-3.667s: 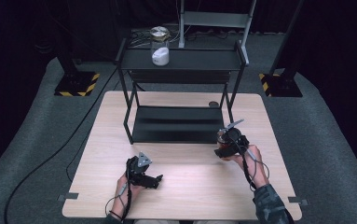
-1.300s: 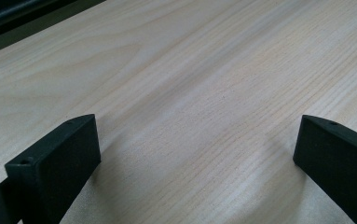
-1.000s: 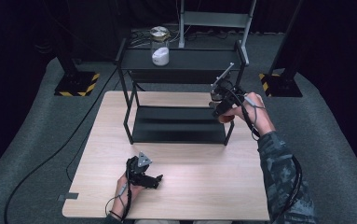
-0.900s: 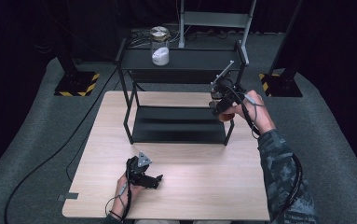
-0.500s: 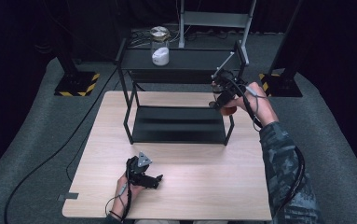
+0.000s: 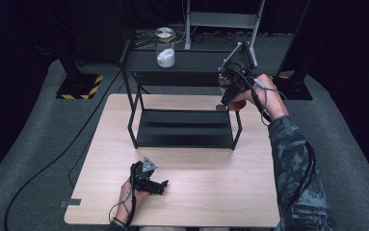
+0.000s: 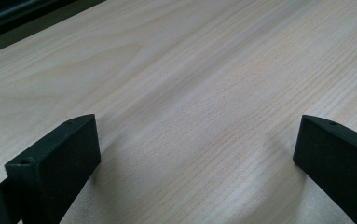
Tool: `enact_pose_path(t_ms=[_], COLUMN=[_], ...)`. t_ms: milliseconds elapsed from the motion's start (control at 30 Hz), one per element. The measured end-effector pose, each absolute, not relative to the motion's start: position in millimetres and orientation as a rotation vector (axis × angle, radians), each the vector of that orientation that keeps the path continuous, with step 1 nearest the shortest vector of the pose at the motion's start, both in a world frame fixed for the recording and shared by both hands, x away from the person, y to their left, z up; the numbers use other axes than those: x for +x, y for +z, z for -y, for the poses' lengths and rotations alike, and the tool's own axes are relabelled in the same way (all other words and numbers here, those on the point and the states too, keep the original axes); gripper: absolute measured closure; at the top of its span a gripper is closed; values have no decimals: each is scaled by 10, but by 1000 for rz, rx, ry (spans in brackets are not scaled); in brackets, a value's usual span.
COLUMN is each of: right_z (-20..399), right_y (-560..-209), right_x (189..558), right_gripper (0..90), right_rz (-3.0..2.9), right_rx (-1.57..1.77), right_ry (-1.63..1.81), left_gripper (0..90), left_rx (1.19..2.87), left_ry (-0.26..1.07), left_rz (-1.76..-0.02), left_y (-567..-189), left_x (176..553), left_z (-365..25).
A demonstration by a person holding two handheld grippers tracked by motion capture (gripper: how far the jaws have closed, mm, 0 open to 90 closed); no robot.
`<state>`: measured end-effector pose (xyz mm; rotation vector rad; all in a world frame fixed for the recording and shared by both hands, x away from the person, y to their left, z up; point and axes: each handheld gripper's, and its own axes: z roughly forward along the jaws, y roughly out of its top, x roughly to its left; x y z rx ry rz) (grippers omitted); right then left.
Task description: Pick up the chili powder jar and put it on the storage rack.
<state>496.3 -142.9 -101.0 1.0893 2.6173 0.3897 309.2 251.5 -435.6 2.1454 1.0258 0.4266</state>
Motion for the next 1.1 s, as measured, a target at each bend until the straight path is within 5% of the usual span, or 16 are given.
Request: enact_pose_path(t_ms=[1100], right_z=[1332], right_y=[-470], right_x=[4909], right_gripper=[307], right_rz=[-2496], right_rx=[1071], right_ry=[470], left_gripper=[0], left_rx=[2145], left_ry=[426], left_rz=[-1026], left_y=[-4356], left_x=[3091], left_z=[-2514])
